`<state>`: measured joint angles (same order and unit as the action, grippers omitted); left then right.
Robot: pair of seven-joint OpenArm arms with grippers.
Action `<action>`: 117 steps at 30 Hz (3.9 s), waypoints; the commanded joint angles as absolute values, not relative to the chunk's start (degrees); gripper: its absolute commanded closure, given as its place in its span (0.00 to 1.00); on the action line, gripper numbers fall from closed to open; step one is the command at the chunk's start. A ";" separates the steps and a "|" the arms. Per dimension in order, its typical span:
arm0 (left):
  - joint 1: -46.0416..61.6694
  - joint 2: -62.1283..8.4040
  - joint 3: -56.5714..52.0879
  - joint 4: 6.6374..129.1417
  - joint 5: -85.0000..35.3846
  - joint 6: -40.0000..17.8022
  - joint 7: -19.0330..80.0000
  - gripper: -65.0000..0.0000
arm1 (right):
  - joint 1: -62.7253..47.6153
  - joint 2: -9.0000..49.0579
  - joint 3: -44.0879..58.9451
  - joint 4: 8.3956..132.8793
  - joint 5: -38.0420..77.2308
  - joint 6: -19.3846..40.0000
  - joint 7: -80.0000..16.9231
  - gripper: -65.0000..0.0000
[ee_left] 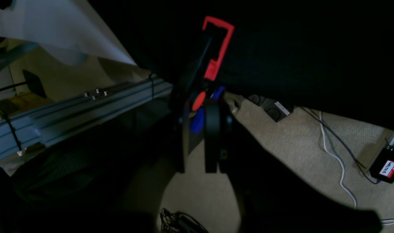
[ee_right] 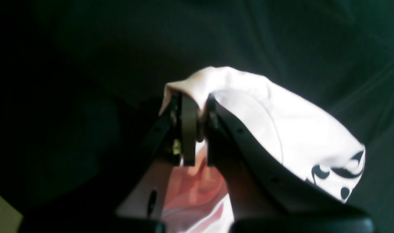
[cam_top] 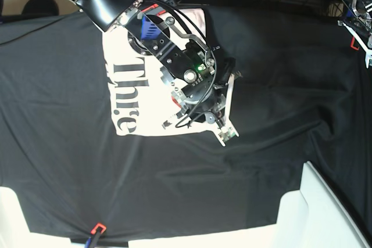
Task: Fold the T-shirt properly
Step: 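Drag the grasped shirt layer with the right gripper across the stack, then lower the left gripper onto the shirt and grasp its folded edge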
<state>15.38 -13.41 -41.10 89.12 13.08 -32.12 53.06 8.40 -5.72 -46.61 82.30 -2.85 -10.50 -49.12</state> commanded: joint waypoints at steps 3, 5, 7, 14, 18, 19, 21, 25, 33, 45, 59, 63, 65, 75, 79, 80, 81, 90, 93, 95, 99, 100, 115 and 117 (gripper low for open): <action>15.16 -14.29 -41.45 89.89 13.49 -31.78 52.79 0.88 | 9.63 -6.64 -46.73 83.91 -2.86 -10.68 -46.46 0.80; 15.16 -13.76 -41.45 89.89 13.49 -31.78 52.79 0.88 | 9.63 -6.64 -46.81 84.88 -2.86 -10.51 -45.93 0.68; 15.16 -13.76 -41.45 89.89 13.49 -31.78 52.79 0.88 | 9.63 -6.46 -49.45 86.37 -2.86 -10.51 -45.67 0.58; 15.08 -13.67 -41.45 89.89 13.49 -31.78 52.79 0.88 | 9.63 -4.70 -53.05 94.73 -3.91 -10.68 -46.81 0.55; 15.34 -13.85 -41.45 89.89 13.49 -31.78 52.79 0.88 | 6.99 -2.86 -49.98 97.89 -6.20 -10.68 -54.99 0.69; 15.34 -13.85 -41.45 89.89 13.49 -31.78 52.79 0.88 | 5.93 -2.59 -48.66 97.89 -6.37 -10.68 -56.22 0.80; 15.34 -13.85 -41.45 90.07 13.49 -31.78 52.79 0.88 | 3.74 -1.71 -46.11 97.45 -6.20 -10.51 -56.40 0.97; 14.99 -13.76 -41.45 90.42 13.49 -31.78 52.79 0.88 | 0.04 -0.66 -44.97 94.11 -6.20 -10.42 -54.55 0.97; 13.49 -13.05 -41.45 90.51 13.49 -31.78 52.79 0.88 | -3.47 -1.36 -45.05 84.62 -6.20 -10.42 -47.25 0.97; 13.76 -13.05 -41.36 90.51 -4.88 -31.78 53.05 0.88 | -8.13 -1.63 -44.70 88.75 -6.46 -10.68 -46.11 0.96; 11.03 -14.55 -24.57 89.98 -43.82 -31.87 67.91 0.11 | -5.85 0.04 -37.32 102.37 -6.46 -10.68 -59.30 0.96; 9.54 -14.46 -20.26 89.27 -54.99 -31.52 67.91 0.00 | -6.55 1.71 -36.53 102.29 -6.29 -10.59 -59.30 0.96; 8.22 -14.20 -16.31 87.43 -55.87 -31.52 68.00 0.00 | -6.81 1.98 -36.09 102.46 -6.29 -10.59 -59.30 0.96; 2.59 -8.40 -7.16 75.03 -55.96 -31.52 67.65 0.00 | -7.60 2.77 -36.18 102.37 -6.20 -10.59 -59.30 0.96; 1.98 -6.46 -5.14 74.59 -56.04 -31.60 67.56 0.00 | -8.57 2.86 -36.00 102.46 -6.20 -10.59 -59.30 0.96; 1.45 -5.85 -5.05 74.51 -55.78 -31.60 67.56 0.00 | -8.66 2.86 -36.00 102.37 -6.20 -10.59 -59.30 0.96; 1.10 -5.32 -4.97 74.33 -55.69 -31.60 67.56 0.00 | -8.84 2.86 -36.18 102.37 -6.20 -10.59 -59.30 0.96; -1.63 -3.30 1.45 64.57 -55.69 -31.52 63.96 0.00 | -11.65 2.86 -36.00 102.37 -6.29 -10.59 -55.78 0.96; -2.51 -3.21 6.46 62.55 -55.69 -31.52 60.97 0.00 | -12.00 2.86 -35.91 102.37 -6.29 -10.59 -55.25 0.96; -2.86 -3.21 9.10 61.41 -55.78 -31.52 59.91 0.00 | -12.00 2.86 -35.91 102.37 -6.29 -10.59 -55.25 0.96; -3.30 -2.33 12.44 60.97 -55.78 -31.52 59.21 0.00 | -12.00 3.03 -35.91 102.37 -6.37 -10.59 -55.25 0.96; -3.30 -2.07 12.70 60.97 -55.78 -31.52 59.21 0.00 | -12.00 3.38 -35.91 102.37 -6.29 -10.59 -55.25 0.96; -5.14 -3.74 14.29 61.58 -47.43 -25.80 58.86 1.00 | -12.53 3.74 -28.88 104.22 -6.29 -10.68 -55.16 0.96; -6.37 -4.35 14.37 62.90 -44.26 -24.75 58.86 1.00 | -13.67 2.95 -24.31 106.15 -6.37 -10.68 -55.16 0.96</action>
<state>-4.71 -3.81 14.68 61.69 -44.73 -25.41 59.72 -13.78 3.11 -23.97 105.03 -6.04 -10.52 -55.83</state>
